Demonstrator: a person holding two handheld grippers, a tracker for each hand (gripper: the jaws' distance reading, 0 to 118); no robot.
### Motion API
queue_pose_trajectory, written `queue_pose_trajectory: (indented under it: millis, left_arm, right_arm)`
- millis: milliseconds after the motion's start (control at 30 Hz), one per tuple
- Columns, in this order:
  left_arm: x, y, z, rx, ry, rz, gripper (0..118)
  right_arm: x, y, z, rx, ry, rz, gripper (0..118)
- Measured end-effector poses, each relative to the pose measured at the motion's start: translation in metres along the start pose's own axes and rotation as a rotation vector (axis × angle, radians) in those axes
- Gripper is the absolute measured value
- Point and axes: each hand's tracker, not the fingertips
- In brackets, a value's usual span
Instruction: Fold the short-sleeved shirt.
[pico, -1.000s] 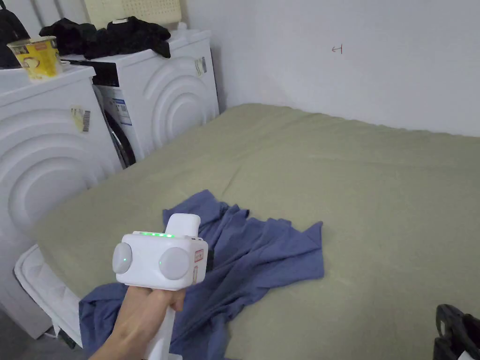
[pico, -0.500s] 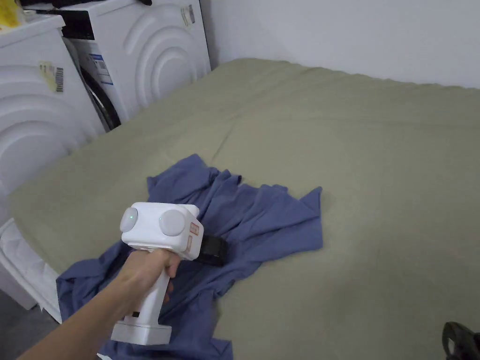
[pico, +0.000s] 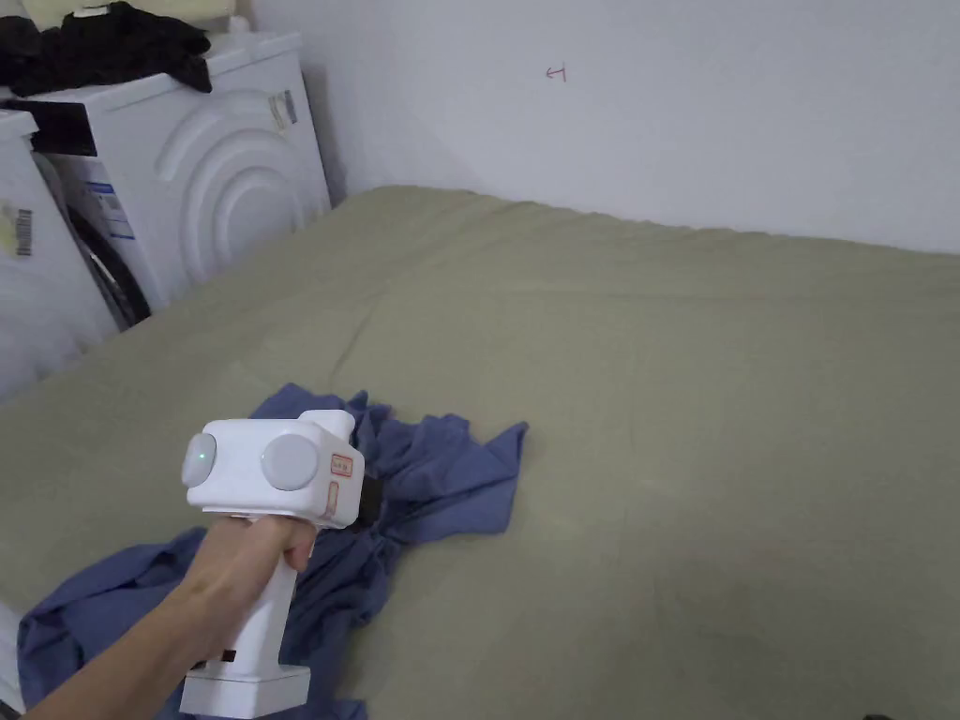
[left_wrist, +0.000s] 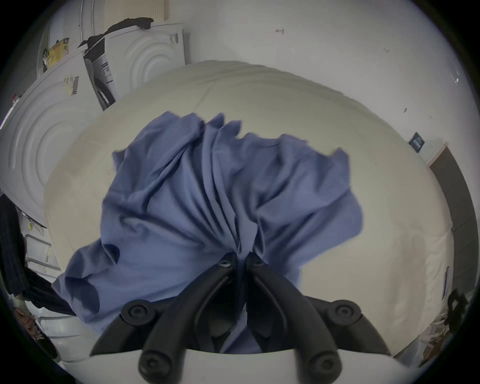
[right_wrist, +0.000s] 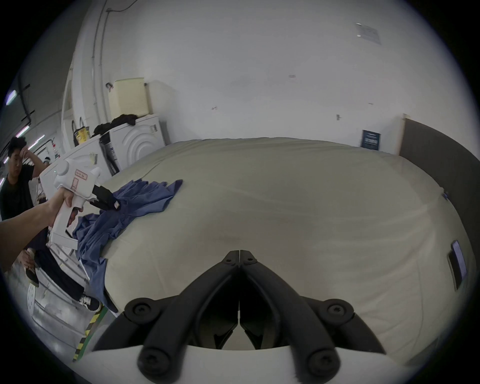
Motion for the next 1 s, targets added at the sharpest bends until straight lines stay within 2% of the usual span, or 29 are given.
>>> queue_pose_trajectory:
  millis: [67,333,400,633,733,800,1000]
  left_arm:
    - [0.034,0.009,0.006,0.024,-0.035,-0.045,0]
    - [0.256,0.021,0.041,0.083,-0.285,-0.274,0]
    - [0.301,0.033,0.029,0.064,-0.355,-0.330,0]
    - [0.481,0.004,0.047,0.051,-0.597,-0.518,0]
    - [0.531,-0.013,0.054,0.034,-0.684,-0.570,0]
    - [0.552,-0.030,0.050,0.012,-0.687,-0.604,0]
    - [0.570,-0.081,-0.016,-0.133,-0.531,-0.630,1]
  right_arm:
    - [0.016,-0.004,0.013,0.005,-0.026,-0.026,0]
    - [0.082,-0.021,0.067,0.044,-0.167,-0.140,0]
    - [0.098,-0.026,0.077,0.044,-0.210,-0.176,0]
    - [0.148,-0.043,0.106,0.053,-0.328,-0.266,0]
    - [0.165,-0.048,0.113,0.053,-0.363,-0.289,0]
    - [0.174,-0.052,0.114,0.046,-0.377,-0.304,0]
    - [0.184,-0.059,0.109,0.024,-0.390,-0.371,0]
